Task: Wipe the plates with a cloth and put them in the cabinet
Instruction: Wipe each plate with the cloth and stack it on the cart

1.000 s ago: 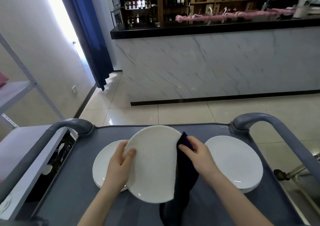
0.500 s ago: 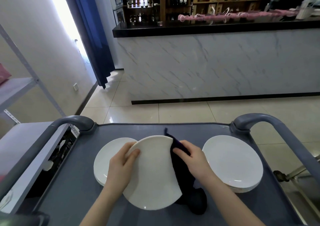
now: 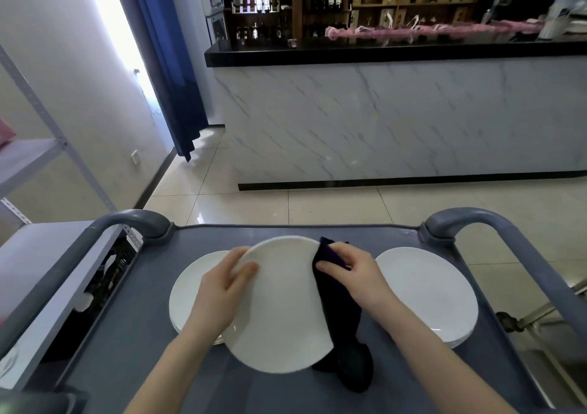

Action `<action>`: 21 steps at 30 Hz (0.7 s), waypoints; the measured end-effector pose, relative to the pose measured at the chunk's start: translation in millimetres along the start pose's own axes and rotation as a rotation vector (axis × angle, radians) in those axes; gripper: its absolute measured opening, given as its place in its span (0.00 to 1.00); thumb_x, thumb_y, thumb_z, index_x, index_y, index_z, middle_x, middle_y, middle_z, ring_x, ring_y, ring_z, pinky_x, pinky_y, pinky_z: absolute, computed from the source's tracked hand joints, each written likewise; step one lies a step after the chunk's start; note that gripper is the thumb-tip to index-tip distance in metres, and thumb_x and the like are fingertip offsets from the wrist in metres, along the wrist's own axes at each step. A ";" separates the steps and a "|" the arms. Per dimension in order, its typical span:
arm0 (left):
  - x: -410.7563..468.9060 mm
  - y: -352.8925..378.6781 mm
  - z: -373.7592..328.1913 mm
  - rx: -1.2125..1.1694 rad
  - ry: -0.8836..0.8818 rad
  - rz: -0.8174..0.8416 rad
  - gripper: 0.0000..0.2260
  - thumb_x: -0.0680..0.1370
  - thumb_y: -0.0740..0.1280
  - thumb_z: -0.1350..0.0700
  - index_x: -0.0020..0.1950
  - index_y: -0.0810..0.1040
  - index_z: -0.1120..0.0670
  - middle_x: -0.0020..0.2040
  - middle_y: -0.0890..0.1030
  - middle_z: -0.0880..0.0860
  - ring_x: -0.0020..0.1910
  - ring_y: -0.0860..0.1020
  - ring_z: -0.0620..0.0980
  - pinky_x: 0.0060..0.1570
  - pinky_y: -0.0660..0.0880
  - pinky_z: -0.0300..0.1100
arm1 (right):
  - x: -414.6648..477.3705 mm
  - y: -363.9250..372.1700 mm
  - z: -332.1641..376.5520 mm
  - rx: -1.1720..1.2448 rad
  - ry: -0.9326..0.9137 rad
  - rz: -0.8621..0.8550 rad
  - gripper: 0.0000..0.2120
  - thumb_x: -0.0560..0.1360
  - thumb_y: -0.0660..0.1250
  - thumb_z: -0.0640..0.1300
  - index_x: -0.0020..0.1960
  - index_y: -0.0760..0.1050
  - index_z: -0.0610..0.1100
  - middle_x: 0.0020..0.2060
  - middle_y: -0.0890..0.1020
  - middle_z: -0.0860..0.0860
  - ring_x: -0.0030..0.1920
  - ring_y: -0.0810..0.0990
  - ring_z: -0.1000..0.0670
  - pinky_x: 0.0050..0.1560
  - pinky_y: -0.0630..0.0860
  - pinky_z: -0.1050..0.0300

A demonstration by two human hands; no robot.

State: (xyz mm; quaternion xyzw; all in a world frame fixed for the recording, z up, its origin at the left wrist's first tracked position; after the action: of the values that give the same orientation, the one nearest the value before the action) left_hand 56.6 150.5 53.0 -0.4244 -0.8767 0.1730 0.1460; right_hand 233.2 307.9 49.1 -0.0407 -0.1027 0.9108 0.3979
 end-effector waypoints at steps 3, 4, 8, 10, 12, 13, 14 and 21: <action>5.9 18.3 -7.6 0.222 0.092 0.175 0.05 0.78 0.64 0.42 0.52 0.77 0.34 0.44 0.83 0.43 0.47 0.79 0.41 0.46 0.73 0.34 | 4.3 27.9 16.3 -0.256 -0.090 0.165 0.06 0.74 0.73 0.43 0.50 0.82 0.50 0.43 0.85 0.53 0.48 0.82 0.52 0.53 0.75 0.56; 7.5 19.5 -6.9 0.223 0.088 0.176 0.04 0.78 0.66 0.43 0.52 0.77 0.35 0.43 0.83 0.44 0.46 0.79 0.42 0.46 0.73 0.35 | 4.1 34.3 18.5 -0.306 -0.108 0.185 0.06 0.74 0.72 0.45 0.50 0.82 0.52 0.43 0.84 0.54 0.48 0.81 0.53 0.53 0.75 0.56; 8.4 6.8 5.8 0.037 -0.051 0.094 0.08 0.78 0.72 0.49 0.51 0.79 0.35 0.44 0.85 0.41 0.44 0.81 0.39 0.39 0.73 0.29 | -0.4 34.0 18.1 -0.222 -0.119 0.154 0.05 0.76 0.70 0.43 0.50 0.82 0.51 0.42 0.85 0.56 0.47 0.82 0.55 0.51 0.76 0.57; 5.4 -6.4 16.1 -0.032 -0.108 0.022 0.07 0.78 0.71 0.49 0.53 0.80 0.36 0.46 0.86 0.41 0.45 0.81 0.37 0.40 0.72 0.30 | -5.3 22.1 7.8 -0.086 -0.080 0.037 0.06 0.76 0.70 0.40 0.49 0.83 0.49 0.42 0.85 0.55 0.45 0.82 0.55 0.52 0.76 0.55; -2.6 -12.1 28.8 -0.171 -0.165 -0.042 0.05 0.77 0.72 0.47 0.52 0.81 0.38 0.49 0.85 0.41 0.47 0.82 0.38 0.45 0.74 0.37 | -13.2 8.1 -11.3 0.126 -0.006 -0.120 0.06 0.76 0.69 0.38 0.48 0.83 0.46 0.43 0.86 0.50 0.45 0.82 0.52 0.53 0.77 0.50; -9.1 -10.2 35.6 -0.252 -0.202 -0.069 0.07 0.75 0.71 0.44 0.53 0.81 0.38 0.50 0.85 0.41 0.48 0.82 0.39 0.46 0.75 0.41 | -17.8 5.5 -23.9 0.262 0.052 -0.185 0.05 0.77 0.69 0.37 0.49 0.83 0.45 0.44 0.86 0.48 0.46 0.83 0.50 0.53 0.78 0.48; -16.3 -6.5 43.1 -0.318 -0.243 -0.105 0.10 0.72 0.70 0.42 0.53 0.80 0.37 0.51 0.85 0.41 0.48 0.83 0.40 0.46 0.76 0.43 | -22.6 7.9 -36.8 0.401 0.119 -0.228 0.05 0.77 0.68 0.38 0.50 0.83 0.43 0.46 0.86 0.45 0.47 0.83 0.47 0.53 0.78 0.47; -30.9 1.0 51.8 -0.330 -0.250 -0.236 0.09 0.76 0.70 0.47 0.54 0.78 0.35 0.49 0.84 0.40 0.46 0.82 0.40 0.45 0.77 0.45 | -43.4 26.8 -81.4 0.600 0.317 -0.233 0.08 0.77 0.68 0.38 0.54 0.82 0.40 0.49 0.86 0.43 0.49 0.85 0.44 0.48 0.81 0.54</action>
State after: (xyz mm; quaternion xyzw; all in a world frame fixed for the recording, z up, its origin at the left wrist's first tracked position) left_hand 55.0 117.3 2.8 -0.3125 -0.9479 0.0601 -0.0159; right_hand 256.2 270.9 -36.6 -0.0511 0.2283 0.8314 0.5041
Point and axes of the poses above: each hand's wrist, its own x-axis towards the middle knuckle, its own y-axis out of the palm, z = x × y, the point moved 9 cm from there along x, towards the middle knuckle
